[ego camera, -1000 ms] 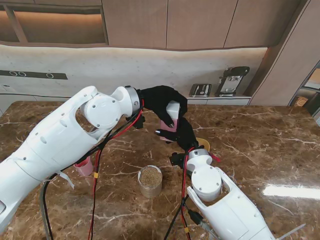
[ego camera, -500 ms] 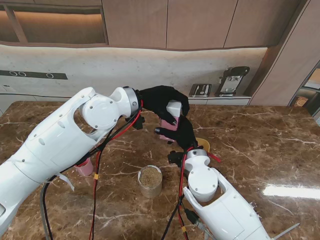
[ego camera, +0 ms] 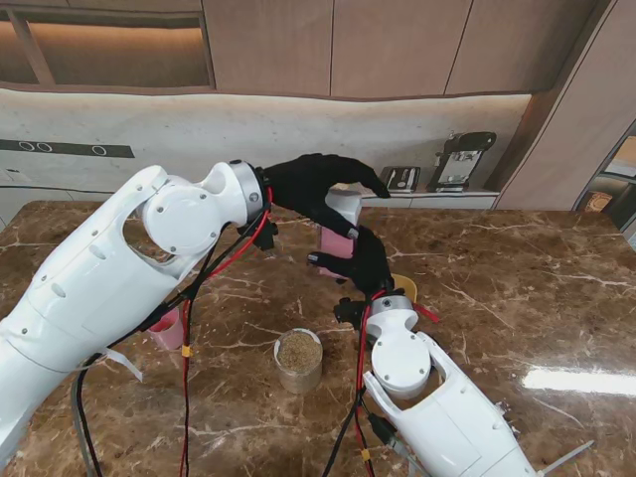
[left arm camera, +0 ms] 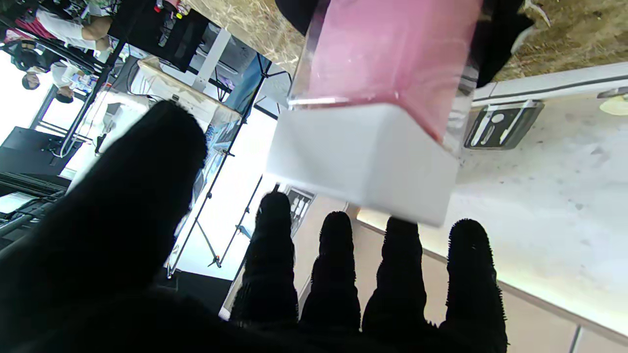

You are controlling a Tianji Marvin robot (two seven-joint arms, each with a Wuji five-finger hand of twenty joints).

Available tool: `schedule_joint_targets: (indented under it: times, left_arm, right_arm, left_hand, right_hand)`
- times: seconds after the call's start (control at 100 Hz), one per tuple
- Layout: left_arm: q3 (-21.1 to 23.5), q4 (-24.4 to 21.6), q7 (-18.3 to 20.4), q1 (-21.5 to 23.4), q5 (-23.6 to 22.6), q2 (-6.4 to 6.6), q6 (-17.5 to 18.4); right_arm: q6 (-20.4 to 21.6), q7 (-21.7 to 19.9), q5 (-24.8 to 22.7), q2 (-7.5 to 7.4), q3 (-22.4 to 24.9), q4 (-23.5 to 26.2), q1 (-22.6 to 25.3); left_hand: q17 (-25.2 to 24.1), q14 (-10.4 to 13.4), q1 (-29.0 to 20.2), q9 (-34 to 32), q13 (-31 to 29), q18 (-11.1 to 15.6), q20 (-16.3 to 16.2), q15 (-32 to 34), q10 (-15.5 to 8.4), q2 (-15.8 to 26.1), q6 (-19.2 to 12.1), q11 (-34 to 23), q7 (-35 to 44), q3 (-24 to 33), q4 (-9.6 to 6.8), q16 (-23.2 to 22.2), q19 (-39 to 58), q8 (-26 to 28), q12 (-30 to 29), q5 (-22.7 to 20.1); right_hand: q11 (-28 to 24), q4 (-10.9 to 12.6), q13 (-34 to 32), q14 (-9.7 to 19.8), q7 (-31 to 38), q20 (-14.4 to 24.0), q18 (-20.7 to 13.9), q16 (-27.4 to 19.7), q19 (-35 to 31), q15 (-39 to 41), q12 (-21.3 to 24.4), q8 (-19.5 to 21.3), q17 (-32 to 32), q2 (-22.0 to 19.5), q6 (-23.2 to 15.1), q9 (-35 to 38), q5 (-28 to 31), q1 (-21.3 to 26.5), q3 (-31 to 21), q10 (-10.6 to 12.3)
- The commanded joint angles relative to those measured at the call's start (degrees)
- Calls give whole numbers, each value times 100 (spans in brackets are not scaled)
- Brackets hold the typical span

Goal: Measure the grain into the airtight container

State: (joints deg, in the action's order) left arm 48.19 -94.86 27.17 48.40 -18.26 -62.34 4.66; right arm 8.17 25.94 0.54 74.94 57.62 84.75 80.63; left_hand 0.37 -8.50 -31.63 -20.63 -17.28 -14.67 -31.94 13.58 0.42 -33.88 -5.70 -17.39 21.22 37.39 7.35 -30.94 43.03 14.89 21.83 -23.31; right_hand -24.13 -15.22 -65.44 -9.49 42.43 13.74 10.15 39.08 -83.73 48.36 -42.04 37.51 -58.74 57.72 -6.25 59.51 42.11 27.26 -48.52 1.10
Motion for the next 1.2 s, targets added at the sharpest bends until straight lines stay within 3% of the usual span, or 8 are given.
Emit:
schedule_joint_targets:
  times: [0.0, 0.12, 0.22, 0.3, 0.6, 0.83, 1.03, 1.19]
  left_arm:
    - [103, -148, 128, -9, 23, 73, -198]
    - [254, -367, 920, -97, 172, 249, -492]
    - [327, -452, 1280, -140, 270, 346, -591]
    - [354, -484, 1476, -153, 279, 396, -647]
    - [259, -436, 1512, -200, 4, 418, -603]
    - [-24, -245, 1442, -423, -205, 394, -397]
    - [-139, -185, 1434, -524, -307, 383, -373]
    - [-138, -134, 1002, -437, -486, 292, -306]
  right_arm:
    - [7, -53, -8, 32, 28, -32, 47]
    - [5, -44, -23, 25, 55, -20, 84]
    - [-2, -67, -35, 12, 71, -6, 107]
    - [-10, -89, -41, 5, 74, -1, 114]
    - [-28, -190, -90, -30, 54, 38, 128]
    - [-41, -238, -249, -62, 33, 59, 115]
    - [-39, -220, -252, -60, 55, 57, 117]
    - [15, -198, -190, -46, 50, 60, 119]
  left_hand:
    - [-130, 111, 114, 328, 262, -54, -120, -226, -70, 178, 191, 223, -252, -194, -138, 125, -273, -142, -134, 264]
    - [-136, 63, -448, 696, 412, -194, -247, -513, -260, 925, -34, 616, -541, 1277, -528, 501, -530, -191, -529, 407]
    - [-270, 20, -1370, 823, 580, -243, -264, -642, -305, 726, -329, 747, -587, 2703, -223, 698, -962, -40, -668, 314]
    - [-298, 28, -1931, 821, 631, -254, -281, -673, -354, 659, -440, 798, -578, 2868, -133, 755, -1121, 5, -711, 209]
    - [-120, 71, -3318, 772, 336, -231, -485, -459, -312, 703, -927, 500, -339, 3186, -469, 599, -1088, -17, -557, 297]
    - [-111, 119, -3266, 977, 64, -207, -585, -190, -195, 1045, -1047, 469, 544, 2126, -253, 111, -834, 628, -171, 677]
    - [-83, 191, -1658, 891, -82, -153, -594, -20, -253, 817, -727, 85, 1774, 1989, -57, -256, -675, 2104, 402, 381]
    - [376, 216, -1402, -1018, -1322, 58, -739, 758, -418, 974, -306, -717, 2579, -153, 247, -976, 237, 2657, 1050, -106]
  right_hand:
    - [-1022, 18, -491, 804, 1100, 140, -640, 139, -212, 307, -457, 303, 14, -1239, -1377, 1073, 821, 1191, -1596, 523]
    - [-1022, 13, -510, 797, 1108, 182, -625, 156, -216, 320, -478, 309, -1, -1229, -1359, 1082, 818, 1179, -1615, 513]
    - [-1028, 11, -517, 794, 1120, 218, -624, 176, -229, 343, -497, 320, -15, -1222, -1319, 1089, 803, 1177, -1635, 505]
    - [-1034, 6, -523, 798, 1125, 240, -620, 189, -243, 362, -512, 325, -24, -1227, -1298, 1086, 795, 1166, -1638, 488]
    - [-1054, 1, -546, 779, 1132, 303, -607, 226, -302, 436, -542, 317, -41, -1214, -1263, 1100, 803, 1160, -1654, 457]
    - [-1058, -2, -540, 776, 1137, 336, -607, 240, -317, 466, -554, 326, -38, -1200, -1275, 1101, 801, 1149, -1676, 460]
    - [-1059, -5, -525, 772, 1133, 351, -608, 240, -312, 467, -569, 329, -32, -1227, -1271, 1081, 796, 1159, -1674, 456]
    - [-1059, -7, -524, 772, 1127, 362, -607, 240, -309, 468, -574, 330, -32, -1224, -1282, 1081, 798, 1153, -1665, 462]
